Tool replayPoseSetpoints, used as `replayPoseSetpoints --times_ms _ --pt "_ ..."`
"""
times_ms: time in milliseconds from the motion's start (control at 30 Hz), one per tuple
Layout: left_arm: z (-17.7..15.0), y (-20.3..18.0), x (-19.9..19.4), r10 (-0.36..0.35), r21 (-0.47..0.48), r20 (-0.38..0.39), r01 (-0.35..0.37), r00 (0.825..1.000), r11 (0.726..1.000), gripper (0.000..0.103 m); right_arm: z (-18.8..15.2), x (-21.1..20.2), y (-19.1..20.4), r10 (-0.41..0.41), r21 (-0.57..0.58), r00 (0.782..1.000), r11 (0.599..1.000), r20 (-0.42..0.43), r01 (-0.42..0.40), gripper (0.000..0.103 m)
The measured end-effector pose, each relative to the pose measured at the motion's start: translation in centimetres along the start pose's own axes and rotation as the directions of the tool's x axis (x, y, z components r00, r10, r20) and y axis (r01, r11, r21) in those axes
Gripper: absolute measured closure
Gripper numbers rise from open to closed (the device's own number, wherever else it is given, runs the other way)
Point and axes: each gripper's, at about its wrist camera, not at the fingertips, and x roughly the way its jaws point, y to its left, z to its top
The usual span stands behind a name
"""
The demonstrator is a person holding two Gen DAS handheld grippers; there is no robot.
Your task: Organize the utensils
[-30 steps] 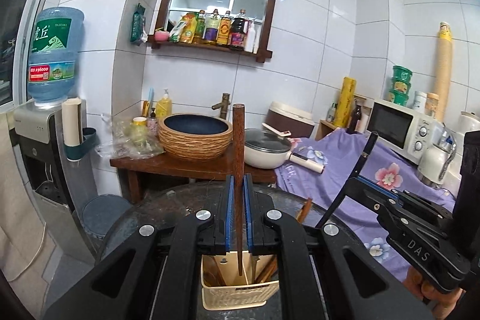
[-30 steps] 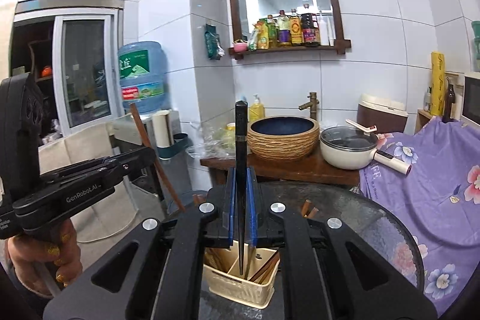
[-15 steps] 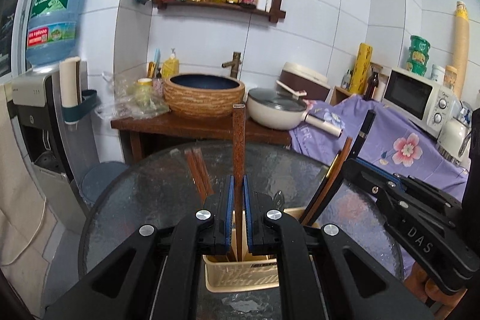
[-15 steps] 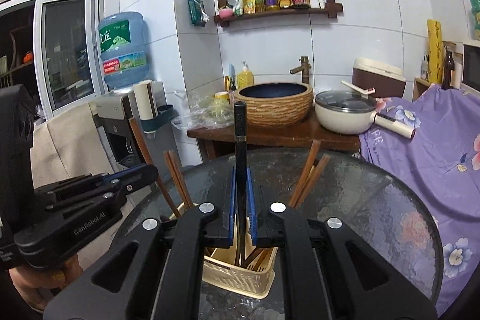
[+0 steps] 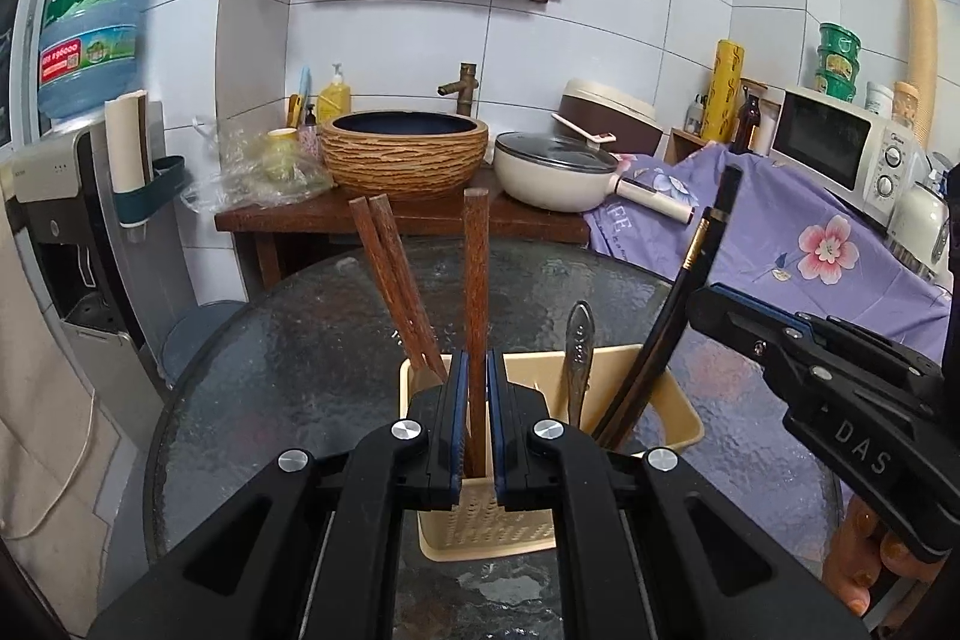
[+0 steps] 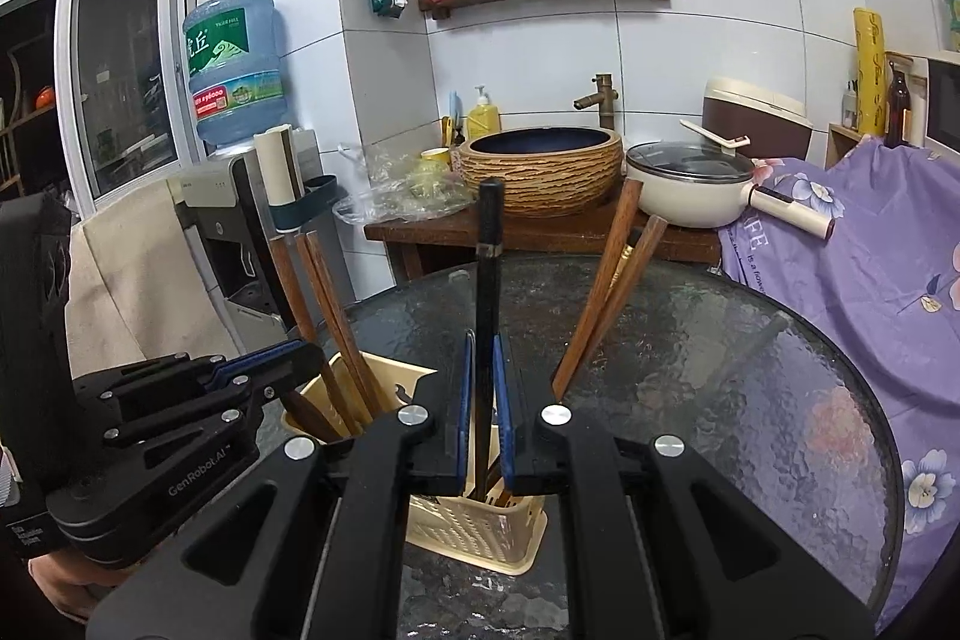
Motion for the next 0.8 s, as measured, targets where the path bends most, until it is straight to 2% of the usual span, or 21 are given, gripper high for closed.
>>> replayPoseSetpoints --times_ms 33,67,100,133,167,200,233,300,367,400,500,567,667,733,800 --pt "0.0 0.0 -0.2 0.005 0.006 0.006 -0.005 1.000 1.000 0.094 0.0 -0.2 0.0 -0.001 0.003 1.000 1.000 0.008 0.001 0.093" --pt "-0.1 -0.1 -0.5 0.008 0.011 0.012 -0.008 1.000 1.000 0.085 0.0 -0.6 -0.1 -0.002 0.003 1.000 1.000 0.020 0.002 0.088" --pt "-0.1 -0.1 -0.9 0.010 0.018 0.023 -0.011 1.000 1.000 0.074 0.0 -1.1 -0.1 -0.002 0.004 0.999 1.000 0.036 0.002 0.076" --pt "-0.2 -0.2 -1.3 0.010 0.021 0.032 -0.011 0.999 1.000 0.068 0.0 -1.6 -0.1 -0.002 0.004 0.999 1.000 0.049 0.002 0.067" --pt "-0.4 -0.3 -2.0 0.009 0.024 0.050 -0.011 0.999 1.000 0.055 -0.2 -2.6 -0.2 -0.006 0.003 0.997 1.000 0.078 0.005 0.050" --pt "-0.6 -0.3 -2.7 0.008 0.028 0.069 -0.010 0.998 1.000 0.041 -0.3 -3.2 -0.2 -0.009 0.002 0.995 1.000 0.097 0.009 0.045" --pt "-1.1 -0.4 -3.7 0.011 0.030 0.097 -0.014 0.995 0.999 0.034 -0.8 -4.3 -0.1 -0.016 -0.003 0.992 1.000 0.126 0.017 0.044" --pt "-2.2 -0.5 -5.2 0.004 0.040 0.137 -0.009 0.991 0.999 0.014 -1.5 -5.6 0.1 -0.020 -0.022 0.989 0.999 0.145 0.024 0.030" --pt "-3.7 -0.6 -6.5 -0.006 0.053 0.165 -0.003 0.986 0.999 0.007 -3.3 -7.2 0.6 -0.026 -0.045 0.986 0.998 0.163 0.034 0.021" --pt "-4.7 -0.6 -7.1 -0.009 0.059 0.176 -0.001 0.984 0.998 0.007 -4.0 -7.7 0.8 -0.027 -0.053 0.985 0.998 0.171 0.037 0.014" --pt "-7.4 -0.3 -8.2 -0.019 0.056 0.174 0.009 0.985 0.998 0.006 -6.9 -9.2 1.5 -0.037 -0.092 0.984 0.994 0.176 0.053 0.007" --pt "-9.1 0.0 -8.6 -0.010 0.051 0.174 0.001 0.985 0.999 0.006 -9.0 -10.0 1.8 -0.056 -0.105 0.982 0.992 0.180 0.076 0.006" --pt "-11.8 0.7 -9.4 0.041 0.057 0.193 -0.053 0.980 0.997 0.007 -11.8 -11.2 1.9 -0.120 -0.115 0.972 0.983 0.201 0.145 0.006" --pt "-13.2 1.3 -9.5 0.065 0.050 0.170 -0.074 0.983 0.996 0.007 -13.5 -11.7 1.7 -0.146 -0.107 0.967 0.979 0.207 0.171 0.006" --pt "-14.9 2.0 -9.7 0.096 0.028 0.143 -0.101 0.985 0.995 0.007 -14.7 -12.0 1.4 -0.147 -0.087 0.971 0.982 0.186 0.165 0.006"
